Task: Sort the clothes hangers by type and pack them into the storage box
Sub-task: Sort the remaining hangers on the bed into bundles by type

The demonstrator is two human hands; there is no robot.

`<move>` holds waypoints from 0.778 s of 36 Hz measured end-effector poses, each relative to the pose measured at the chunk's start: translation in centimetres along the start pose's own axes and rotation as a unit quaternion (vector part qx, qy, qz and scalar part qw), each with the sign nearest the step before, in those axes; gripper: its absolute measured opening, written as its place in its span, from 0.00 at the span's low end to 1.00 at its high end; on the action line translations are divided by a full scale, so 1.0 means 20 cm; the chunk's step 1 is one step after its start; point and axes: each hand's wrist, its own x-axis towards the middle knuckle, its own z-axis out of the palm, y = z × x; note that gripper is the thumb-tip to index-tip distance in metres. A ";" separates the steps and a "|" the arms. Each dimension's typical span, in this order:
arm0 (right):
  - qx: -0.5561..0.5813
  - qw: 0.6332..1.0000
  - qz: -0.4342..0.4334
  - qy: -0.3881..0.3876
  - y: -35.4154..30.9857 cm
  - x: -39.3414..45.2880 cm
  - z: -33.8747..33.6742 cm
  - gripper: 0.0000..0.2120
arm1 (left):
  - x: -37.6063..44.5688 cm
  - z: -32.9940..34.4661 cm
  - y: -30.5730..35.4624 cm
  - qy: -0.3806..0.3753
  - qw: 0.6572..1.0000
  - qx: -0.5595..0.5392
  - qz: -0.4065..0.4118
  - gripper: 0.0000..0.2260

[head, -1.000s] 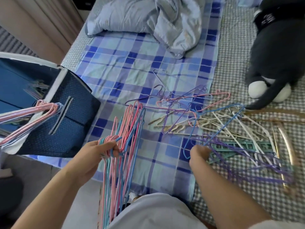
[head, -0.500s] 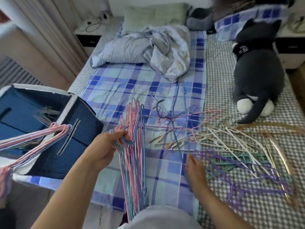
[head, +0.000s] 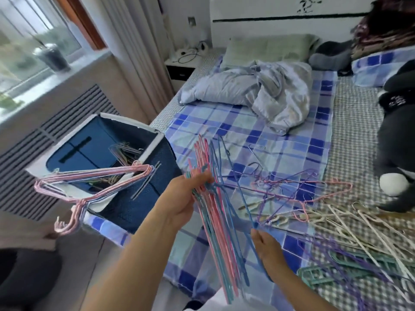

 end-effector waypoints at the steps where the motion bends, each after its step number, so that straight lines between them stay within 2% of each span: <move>1: 0.000 1.000 -0.002 -0.001 -0.01 0.00 0.01 0.20 | -0.01 -0.01 0.00 0.018 1.000 -0.018 -0.008 0.09; 4: -0.025 0.999 -0.029 -0.011 -0.05 -0.01 -0.01 0.19 | -0.05 -0.03 -0.01 0.054 0.996 -0.070 -0.031 0.13; 6: -0.033 0.994 -0.103 0.018 -0.14 -0.02 -0.03 0.17 | -0.08 -0.07 0.00 0.072 0.993 -0.087 -0.036 0.11; 8: 0.017 0.982 -0.187 0.025 -0.28 -0.07 -0.06 0.11 | -0.09 -0.10 0.00 0.075 0.992 -0.091 -0.042 0.06; 10: 0.051 0.975 -0.206 -0.064 -0.42 -0.13 -0.06 0.03 | -0.09 -0.12 0.01 0.060 0.992 -0.102 -0.042 0.05; 13: 0.061 0.960 -0.155 -0.227 -0.54 -0.16 0.00 0.13 | -0.10 -0.13 0.04 0.032 0.990 -0.128 -0.039 0.06; 16: 0.050 0.934 -0.129 -0.329 -0.64 -0.20 0.00 0.15 | -0.11 -0.13 0.13 0.008 0.987 -0.159 -0.018 0.06; 19: 0.100 0.911 -0.099 -0.388 -0.74 -0.21 0.00 0.21 | -0.14 -0.18 0.24 -0.036 0.982 -0.187 0.020 0.03; 22: 0.107 0.905 -0.126 -0.393 -0.89 -0.22 0.03 0.24 | -0.18 -0.27 0.35 -0.073 0.973 -0.205 0.073 0.05; 28: 0.185 0.913 -0.156 -0.329 -1.19 -0.31 0.19 0.19 | -0.24 -0.56 0.54 -0.110 0.947 -0.255 0.163 0.06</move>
